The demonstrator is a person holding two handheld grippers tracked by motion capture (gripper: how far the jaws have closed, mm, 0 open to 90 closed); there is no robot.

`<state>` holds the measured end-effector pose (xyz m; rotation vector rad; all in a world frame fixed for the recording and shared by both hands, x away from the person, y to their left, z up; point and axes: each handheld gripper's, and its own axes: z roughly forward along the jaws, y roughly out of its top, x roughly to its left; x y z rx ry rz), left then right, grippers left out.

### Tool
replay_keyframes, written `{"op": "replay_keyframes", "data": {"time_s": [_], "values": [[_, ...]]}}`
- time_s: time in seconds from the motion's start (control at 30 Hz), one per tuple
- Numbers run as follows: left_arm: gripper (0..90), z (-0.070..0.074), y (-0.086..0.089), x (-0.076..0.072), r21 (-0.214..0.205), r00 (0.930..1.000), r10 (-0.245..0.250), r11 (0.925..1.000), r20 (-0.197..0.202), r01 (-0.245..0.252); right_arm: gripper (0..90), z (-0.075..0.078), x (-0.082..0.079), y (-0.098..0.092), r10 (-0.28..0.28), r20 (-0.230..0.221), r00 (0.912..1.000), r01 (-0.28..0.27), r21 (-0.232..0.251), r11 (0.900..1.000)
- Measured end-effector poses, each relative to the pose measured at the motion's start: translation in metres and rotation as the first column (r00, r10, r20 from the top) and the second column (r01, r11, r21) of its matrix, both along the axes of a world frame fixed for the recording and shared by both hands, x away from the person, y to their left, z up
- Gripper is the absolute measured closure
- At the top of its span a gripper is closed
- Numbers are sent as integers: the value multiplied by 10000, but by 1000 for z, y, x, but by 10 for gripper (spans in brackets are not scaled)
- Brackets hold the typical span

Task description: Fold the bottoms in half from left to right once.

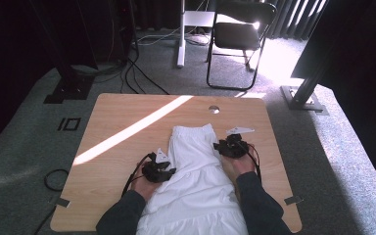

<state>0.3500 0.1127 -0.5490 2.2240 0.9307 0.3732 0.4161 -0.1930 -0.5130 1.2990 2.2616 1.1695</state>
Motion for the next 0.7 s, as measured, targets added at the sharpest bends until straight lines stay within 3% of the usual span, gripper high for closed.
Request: {"op": "replay_keyframes", "data": {"time_s": [0.1,0.23,0.3,0.37,0.43,0.5,0.53,0.6,0.63,0.7], "values": [[606,0,0,0,3,10000,-3,10000,13,3,588,-7,9,9,104,-165,9998,-106,-111,9999],[603,0,-1,0,35,10000,-2,10000,24,1,568,-20,17,19,431,-550,9976,-411,379,9984],[593,1,0,1,95,10000,5,10000,9,-5,522,-26,22,26,644,-799,9947,-617,362,9974],[557,1,0,2,126,10000,81,9999,-33,-80,718,-31,27,32,1004,-1126,9886,-997,119,9950],[528,1,1,3,109,9998,163,9998,-113,-161,848,-26,25,35,805,-753,9939,-849,-564,9948],[511,1,1,2,80,9998,150,9999,-111,-149,874,-8,20,31,248,185,9995,-235,-681,9974],[506,1,1,2,56,9998,150,9999,-121,-149,877,5,15,27,-116,974,9952,208,-941,9953],[486,1,0,2,20,9997,122,9999,-229,-122,876,17,11,22,-484,1824,9820,752,-1433,9868],[487,1,-1,2,-10,9996,136,9999,-229,-137,874,18,12,20,-650,1919,9793,960,-1567,9830],[487,1,-4,1,33,9997,139,9999,-215,-138,865,5,19,20,-754,1519,9855,1083,-2217,9691]]}}
